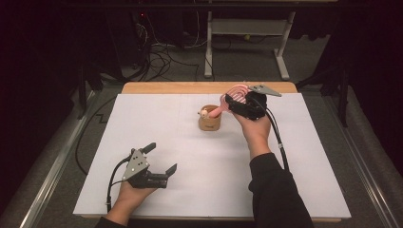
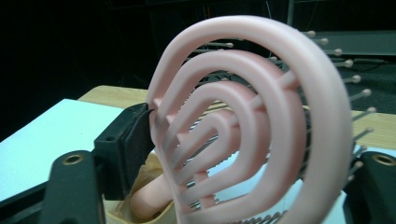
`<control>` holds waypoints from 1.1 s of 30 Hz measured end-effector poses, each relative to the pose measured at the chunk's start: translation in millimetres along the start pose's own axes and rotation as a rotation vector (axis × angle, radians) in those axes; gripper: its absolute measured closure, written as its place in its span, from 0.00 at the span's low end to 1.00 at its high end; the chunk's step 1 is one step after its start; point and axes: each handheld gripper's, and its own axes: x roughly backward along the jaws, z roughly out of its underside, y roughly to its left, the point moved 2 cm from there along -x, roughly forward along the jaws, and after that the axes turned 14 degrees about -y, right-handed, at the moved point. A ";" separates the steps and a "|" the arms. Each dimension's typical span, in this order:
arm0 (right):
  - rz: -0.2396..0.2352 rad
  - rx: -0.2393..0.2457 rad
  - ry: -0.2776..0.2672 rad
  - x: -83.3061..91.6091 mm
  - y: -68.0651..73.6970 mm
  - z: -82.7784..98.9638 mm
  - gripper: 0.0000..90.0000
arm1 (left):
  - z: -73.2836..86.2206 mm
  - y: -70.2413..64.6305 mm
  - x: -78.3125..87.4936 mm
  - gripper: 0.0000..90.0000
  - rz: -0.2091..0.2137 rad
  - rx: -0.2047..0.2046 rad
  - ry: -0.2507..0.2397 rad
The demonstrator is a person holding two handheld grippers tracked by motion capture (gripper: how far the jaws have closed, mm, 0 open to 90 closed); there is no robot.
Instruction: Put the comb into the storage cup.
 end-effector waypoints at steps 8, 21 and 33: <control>-0.008 -0.001 -0.005 -1.0 0.8 0.3 0.20 | -0.3 -0.4 -0.1 0.00 0.000 0.001 -0.003; -0.005 -0.020 0.031 -2.2 -3.6 2.6 0.01 | -0.2 -1.0 -0.6 0.00 0.003 -0.003 -0.001; -0.010 0.021 0.036 3.4 -2.4 -0.5 0.00 | 1.0 0.6 -1.4 0.00 0.001 0.009 0.006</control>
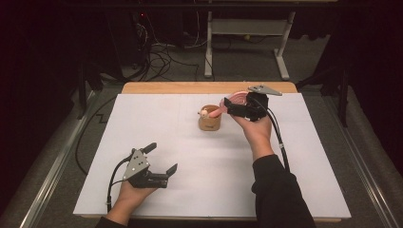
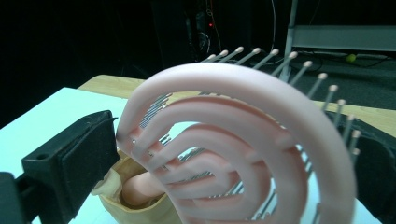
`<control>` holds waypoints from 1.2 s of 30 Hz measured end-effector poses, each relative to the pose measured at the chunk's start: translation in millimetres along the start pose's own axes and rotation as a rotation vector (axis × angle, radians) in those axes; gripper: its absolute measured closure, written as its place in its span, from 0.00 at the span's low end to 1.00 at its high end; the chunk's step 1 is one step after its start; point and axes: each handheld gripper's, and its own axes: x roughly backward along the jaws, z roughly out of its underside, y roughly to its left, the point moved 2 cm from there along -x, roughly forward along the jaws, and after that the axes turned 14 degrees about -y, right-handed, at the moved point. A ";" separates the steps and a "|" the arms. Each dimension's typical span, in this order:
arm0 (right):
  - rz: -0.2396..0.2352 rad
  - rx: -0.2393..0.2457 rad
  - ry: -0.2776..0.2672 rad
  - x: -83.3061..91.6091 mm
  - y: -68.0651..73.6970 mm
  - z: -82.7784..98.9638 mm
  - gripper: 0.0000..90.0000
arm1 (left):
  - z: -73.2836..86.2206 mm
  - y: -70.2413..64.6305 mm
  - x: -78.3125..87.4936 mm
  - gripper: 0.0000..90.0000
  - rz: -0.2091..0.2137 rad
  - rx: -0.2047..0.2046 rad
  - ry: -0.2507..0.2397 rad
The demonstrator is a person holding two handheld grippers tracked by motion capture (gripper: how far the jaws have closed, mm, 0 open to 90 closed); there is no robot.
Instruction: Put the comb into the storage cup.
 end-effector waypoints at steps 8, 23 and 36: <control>0.005 0.005 0.001 5.4 -2.6 0.1 0.00 | -0.3 -0.1 0.1 0.00 0.000 -0.002 -0.003; -0.001 0.013 0.006 21.2 -3.7 4.6 0.00 | 0.1 3.1 1.3 0.00 -0.006 0.002 -0.001; -0.017 0.044 0.038 51.2 -7.2 33.7 0.00 | 0.0 15.6 6.8 0.00 -0.030 0.061 -0.018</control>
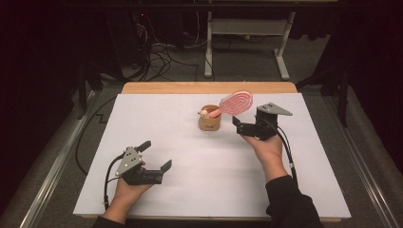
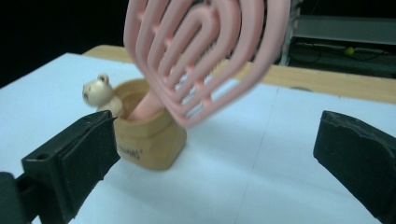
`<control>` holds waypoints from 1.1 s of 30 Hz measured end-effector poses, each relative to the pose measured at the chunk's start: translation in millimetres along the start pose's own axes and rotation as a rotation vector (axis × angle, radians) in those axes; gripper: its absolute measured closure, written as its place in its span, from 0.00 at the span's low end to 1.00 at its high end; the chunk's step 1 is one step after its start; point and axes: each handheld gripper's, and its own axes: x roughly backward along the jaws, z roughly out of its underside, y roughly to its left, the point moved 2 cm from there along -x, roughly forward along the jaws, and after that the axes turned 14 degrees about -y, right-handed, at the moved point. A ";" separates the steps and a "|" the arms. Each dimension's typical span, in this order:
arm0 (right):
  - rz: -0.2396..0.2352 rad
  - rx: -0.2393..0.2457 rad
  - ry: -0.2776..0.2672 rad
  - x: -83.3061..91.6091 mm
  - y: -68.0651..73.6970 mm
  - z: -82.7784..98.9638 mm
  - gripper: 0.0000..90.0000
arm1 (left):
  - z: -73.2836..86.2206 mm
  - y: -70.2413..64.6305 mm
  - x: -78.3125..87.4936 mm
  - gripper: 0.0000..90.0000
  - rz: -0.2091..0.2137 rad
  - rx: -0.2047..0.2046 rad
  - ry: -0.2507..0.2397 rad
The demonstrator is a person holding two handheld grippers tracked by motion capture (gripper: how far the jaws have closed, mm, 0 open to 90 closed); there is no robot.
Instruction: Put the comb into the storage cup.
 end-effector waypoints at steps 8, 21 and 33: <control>-0.043 0.036 -0.002 23.7 3.7 25.5 0.00 | 1.9 4.2 0.3 0.00 -0.004 0.011 0.017; -0.076 0.044 -0.087 86.6 1.3 51.3 0.00 | 3.2 9.9 3.7 0.00 -0.009 0.017 0.032; -0.063 0.067 -0.180 150.6 -6.5 69.0 0.00 | 1.7 7.1 13.5 0.00 -0.008 0.001 0.043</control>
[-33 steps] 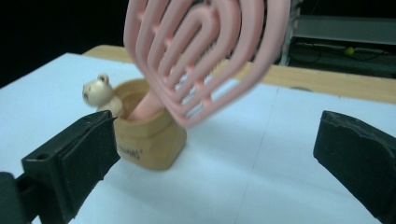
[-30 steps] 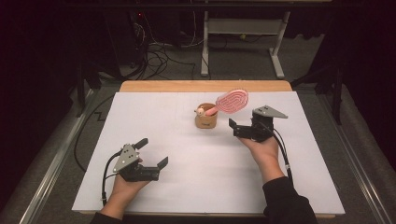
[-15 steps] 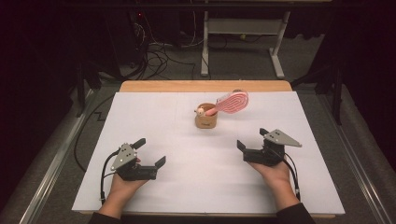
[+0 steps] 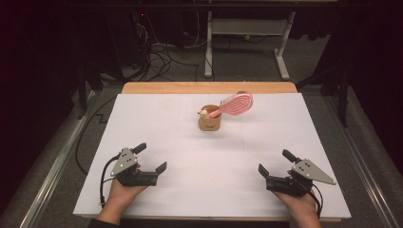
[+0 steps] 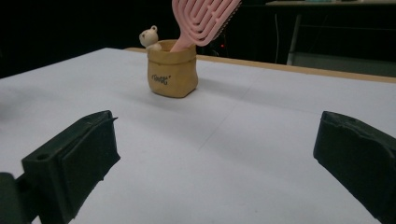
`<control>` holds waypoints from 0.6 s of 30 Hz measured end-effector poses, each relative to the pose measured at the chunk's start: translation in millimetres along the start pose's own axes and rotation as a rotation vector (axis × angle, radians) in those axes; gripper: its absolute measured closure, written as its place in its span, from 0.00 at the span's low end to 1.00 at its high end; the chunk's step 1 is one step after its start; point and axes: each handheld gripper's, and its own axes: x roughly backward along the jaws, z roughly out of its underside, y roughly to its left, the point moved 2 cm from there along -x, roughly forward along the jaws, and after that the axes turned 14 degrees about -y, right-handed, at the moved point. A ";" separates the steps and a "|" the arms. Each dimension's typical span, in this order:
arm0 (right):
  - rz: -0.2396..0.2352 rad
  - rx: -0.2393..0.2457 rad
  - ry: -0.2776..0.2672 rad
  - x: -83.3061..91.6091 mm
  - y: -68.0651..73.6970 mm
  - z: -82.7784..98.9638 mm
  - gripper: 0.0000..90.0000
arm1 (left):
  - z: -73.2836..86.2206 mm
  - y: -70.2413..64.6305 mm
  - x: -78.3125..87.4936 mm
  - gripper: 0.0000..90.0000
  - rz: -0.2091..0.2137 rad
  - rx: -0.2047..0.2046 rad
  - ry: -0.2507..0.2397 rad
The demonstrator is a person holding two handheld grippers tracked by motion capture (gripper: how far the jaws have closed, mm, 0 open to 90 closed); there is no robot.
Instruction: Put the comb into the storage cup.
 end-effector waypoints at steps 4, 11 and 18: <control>0.011 0.010 -0.015 8.3 -0.9 -2.8 0.00 | 0.7 -3.0 6.0 0.00 -0.002 0.012 -0.014; 0.024 0.018 -0.014 7.2 -2.9 -2.1 0.00 | -1.2 -2.0 9.4 0.00 -0.013 0.004 -0.026; 0.026 0.004 0.004 4.2 -2.2 1.5 0.00 | -0.9 -0.3 10.0 0.00 -0.015 0.009 -0.030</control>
